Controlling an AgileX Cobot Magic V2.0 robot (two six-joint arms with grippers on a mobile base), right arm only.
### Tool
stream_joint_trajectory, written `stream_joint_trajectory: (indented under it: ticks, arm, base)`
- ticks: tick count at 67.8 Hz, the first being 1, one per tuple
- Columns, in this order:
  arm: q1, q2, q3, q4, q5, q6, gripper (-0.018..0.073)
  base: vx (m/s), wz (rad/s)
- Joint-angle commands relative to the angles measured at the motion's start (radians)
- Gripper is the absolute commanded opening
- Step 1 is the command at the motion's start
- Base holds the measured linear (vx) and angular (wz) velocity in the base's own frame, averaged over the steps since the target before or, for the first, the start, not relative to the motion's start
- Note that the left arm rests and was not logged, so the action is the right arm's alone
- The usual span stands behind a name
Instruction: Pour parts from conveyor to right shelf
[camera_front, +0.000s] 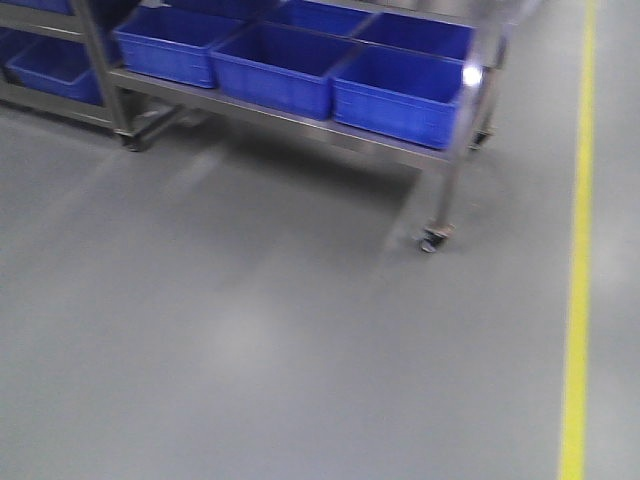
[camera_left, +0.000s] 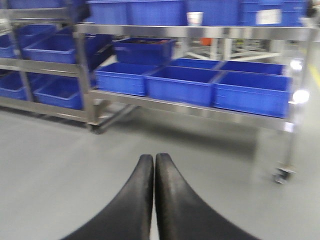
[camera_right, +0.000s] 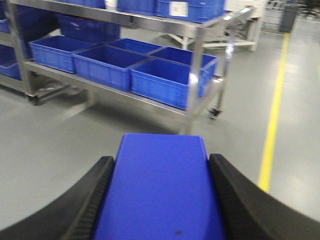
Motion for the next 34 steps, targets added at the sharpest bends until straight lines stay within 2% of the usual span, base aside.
stream_joint_trajectory:
  ticks: [1,34]
  arm:
    - [-0.006,0.011,-0.028,-0.002,-0.083,0.002,-0.0006]
    - [-0.006,0.011,-0.028,-0.002,-0.083,0.002,-0.0006]
  base:
    - [0.64,0.63]
    - [0.65,0.64]
